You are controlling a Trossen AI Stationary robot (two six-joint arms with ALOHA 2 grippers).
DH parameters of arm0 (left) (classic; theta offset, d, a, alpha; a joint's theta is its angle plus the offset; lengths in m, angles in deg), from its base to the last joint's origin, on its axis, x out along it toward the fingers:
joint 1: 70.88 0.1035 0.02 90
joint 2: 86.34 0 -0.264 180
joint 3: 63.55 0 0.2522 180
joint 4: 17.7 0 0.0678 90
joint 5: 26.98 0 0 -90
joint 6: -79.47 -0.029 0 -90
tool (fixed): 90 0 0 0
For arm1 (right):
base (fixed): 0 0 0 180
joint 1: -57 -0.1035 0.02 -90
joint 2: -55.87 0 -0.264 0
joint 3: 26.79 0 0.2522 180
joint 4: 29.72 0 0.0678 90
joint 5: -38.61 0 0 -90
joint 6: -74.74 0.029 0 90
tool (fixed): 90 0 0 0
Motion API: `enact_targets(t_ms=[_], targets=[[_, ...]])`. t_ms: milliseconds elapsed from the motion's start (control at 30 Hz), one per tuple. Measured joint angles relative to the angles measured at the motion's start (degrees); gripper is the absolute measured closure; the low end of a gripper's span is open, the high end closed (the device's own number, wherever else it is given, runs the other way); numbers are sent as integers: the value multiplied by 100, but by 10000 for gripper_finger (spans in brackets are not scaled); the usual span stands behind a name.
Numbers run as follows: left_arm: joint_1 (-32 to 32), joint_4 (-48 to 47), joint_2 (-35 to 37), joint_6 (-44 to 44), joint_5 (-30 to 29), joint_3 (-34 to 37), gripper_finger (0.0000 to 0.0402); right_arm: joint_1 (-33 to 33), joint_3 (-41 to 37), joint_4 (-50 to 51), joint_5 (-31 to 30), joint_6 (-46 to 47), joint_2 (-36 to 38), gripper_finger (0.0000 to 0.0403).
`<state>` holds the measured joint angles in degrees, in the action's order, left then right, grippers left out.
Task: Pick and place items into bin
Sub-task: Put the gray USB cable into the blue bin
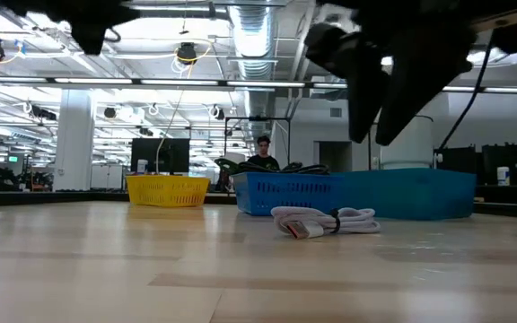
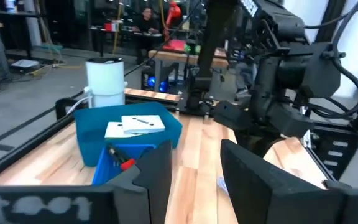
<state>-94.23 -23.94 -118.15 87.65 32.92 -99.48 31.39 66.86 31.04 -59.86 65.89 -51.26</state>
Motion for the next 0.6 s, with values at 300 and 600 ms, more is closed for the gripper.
enact_targets(t_ms=[300,600], targets=[[-387,663,123,106,-629,740,276,373,-99,-301,324,-511,0,231],[-698,771,125,440,-1231,1141,276,569,-312,-627,437,-517,0,185]])
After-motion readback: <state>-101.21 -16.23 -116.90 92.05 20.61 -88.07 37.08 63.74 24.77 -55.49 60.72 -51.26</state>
